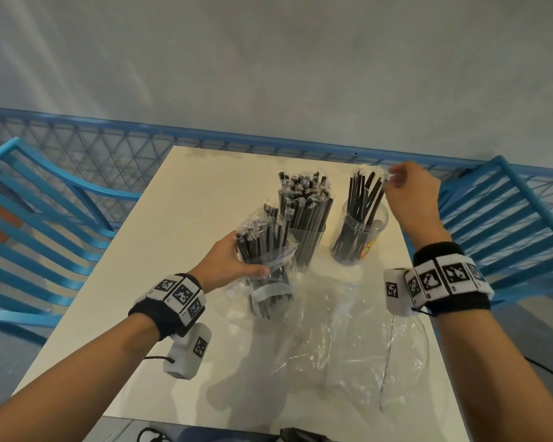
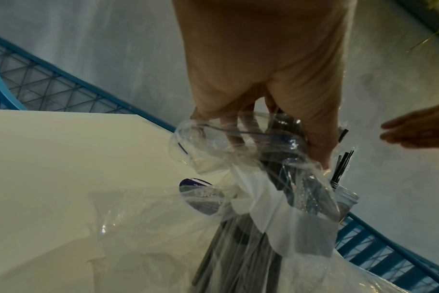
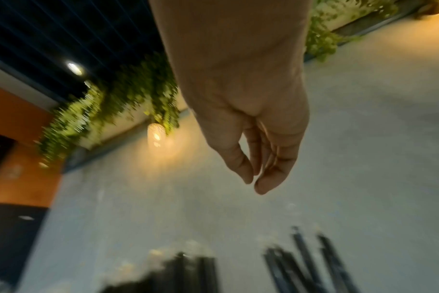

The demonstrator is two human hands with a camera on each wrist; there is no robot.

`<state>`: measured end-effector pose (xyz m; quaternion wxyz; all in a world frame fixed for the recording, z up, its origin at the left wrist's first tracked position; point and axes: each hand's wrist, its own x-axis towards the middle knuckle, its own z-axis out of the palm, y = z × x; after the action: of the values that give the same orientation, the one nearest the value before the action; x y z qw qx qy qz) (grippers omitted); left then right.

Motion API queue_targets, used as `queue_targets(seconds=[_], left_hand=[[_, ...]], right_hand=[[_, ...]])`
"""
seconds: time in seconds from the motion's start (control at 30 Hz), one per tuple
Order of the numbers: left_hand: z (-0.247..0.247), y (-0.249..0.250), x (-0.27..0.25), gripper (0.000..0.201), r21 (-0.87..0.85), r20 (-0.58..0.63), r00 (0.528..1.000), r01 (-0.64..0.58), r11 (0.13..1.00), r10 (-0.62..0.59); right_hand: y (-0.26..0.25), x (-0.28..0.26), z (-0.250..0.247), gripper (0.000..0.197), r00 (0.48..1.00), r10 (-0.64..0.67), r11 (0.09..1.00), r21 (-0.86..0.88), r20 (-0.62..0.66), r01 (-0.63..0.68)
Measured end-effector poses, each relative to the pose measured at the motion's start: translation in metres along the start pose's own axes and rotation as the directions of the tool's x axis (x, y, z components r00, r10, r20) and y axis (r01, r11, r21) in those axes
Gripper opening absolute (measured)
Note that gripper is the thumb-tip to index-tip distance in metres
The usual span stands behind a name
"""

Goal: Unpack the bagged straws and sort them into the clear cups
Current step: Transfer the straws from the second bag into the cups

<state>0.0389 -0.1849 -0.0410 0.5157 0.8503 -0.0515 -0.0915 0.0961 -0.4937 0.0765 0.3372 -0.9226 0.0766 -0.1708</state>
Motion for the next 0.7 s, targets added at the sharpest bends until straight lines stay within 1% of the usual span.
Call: queue_targets(seconds=[0.03,0.07,0.1,0.13,0.17,0.2,0.23,0.27,0.3,0.37,0.4,0.47,0.6,0.67,0.7], left_hand=[[0.0,0.0,0.0,0.096,-0.001,-0.001,1.0,-0.002,1.0,0.002],[0.0,0.0,0.0,0.096,-0.002,-0.001,1.0,-0.006,1.0,0.006],[0.0,0.001,-0.001,0.097,-0.003,0.0,1.0,-0.011,1.0,0.011],[0.0,0.001,-0.001,0.097,-0.006,0.001,1.0,-0.017,1.0,0.017],[0.0,0.001,-0.001,0.096,-0.008,0.003,1.0,-0.024,1.0,0.024],[0.0,0.002,-0.002,0.094,-0.01,0.005,1.0,-0.031,0.999,0.031],[0.0,0.002,-0.002,0.092,-0.012,0.008,0.999,-0.032,0.999,0.032],[-0.001,0.002,-0.003,0.087,-0.018,0.011,1.0,-0.028,0.999,0.029],[0.0,0.002,-0.002,0.082,-0.024,0.013,1.0,-0.024,0.999,0.025],[0.0,0.001,-0.002,0.072,-0.029,0.007,1.0,-0.029,0.999,0.029],[0.001,0.001,-0.001,0.071,-0.026,0.003,0.999,-0.036,0.999,0.036],[0.001,0.0,-0.001,0.071,-0.02,-0.006,0.999,-0.046,0.999,0.046],[0.0,-0.002,0.0,0.073,-0.001,-0.006,0.998,-0.061,0.998,0.061],[0.001,-0.002,0.001,0.075,0.002,-0.007,0.998,-0.063,0.998,0.064],[0.002,-0.002,0.001,0.075,0.0,-0.008,0.998,-0.065,0.998,0.065]], right_hand=[[-0.015,-0.013,-0.003,0.026,0.998,-0.056,0.995,0.087,0.031,0.053],[-0.027,-0.026,-0.002,0.022,0.986,-0.115,0.984,0.148,0.118,0.097],[-0.036,-0.039,0.003,0.019,0.955,-0.164,0.976,0.18,0.247,0.121],[-0.044,-0.052,0.012,0.02,0.908,-0.184,0.975,0.186,0.376,0.121],[-0.049,-0.064,0.023,0.025,0.861,-0.173,0.979,0.178,0.479,0.099],[-0.052,-0.072,0.035,0.034,0.822,-0.148,0.985,0.159,0.55,0.071],[-0.054,-0.08,0.048,0.043,0.795,-0.137,0.988,0.138,0.59,0.068],[-0.056,-0.086,0.06,0.051,0.781,-0.149,0.988,0.123,0.606,0.093],[-0.057,-0.091,0.071,0.054,0.781,-0.173,0.985,0.118,0.601,0.128],[-0.059,-0.095,0.085,0.049,0.809,-0.221,0.975,0.13,0.545,0.179],[-0.06,-0.096,0.089,0.045,0.823,-0.235,0.972,0.137,0.517,0.191],[-0.062,-0.095,0.09,0.036,0.842,-0.244,0.968,0.167,0.482,0.185],[-0.062,-0.085,0.077,0.027,0.836,-0.267,0.958,0.225,0.479,0.177],[-0.06,-0.077,0.07,0.028,0.836,-0.275,0.952,0.255,0.476,0.168],[-0.059,-0.075,0.067,0.03,0.834,-0.287,0.95,0.253,0.472,0.183]])
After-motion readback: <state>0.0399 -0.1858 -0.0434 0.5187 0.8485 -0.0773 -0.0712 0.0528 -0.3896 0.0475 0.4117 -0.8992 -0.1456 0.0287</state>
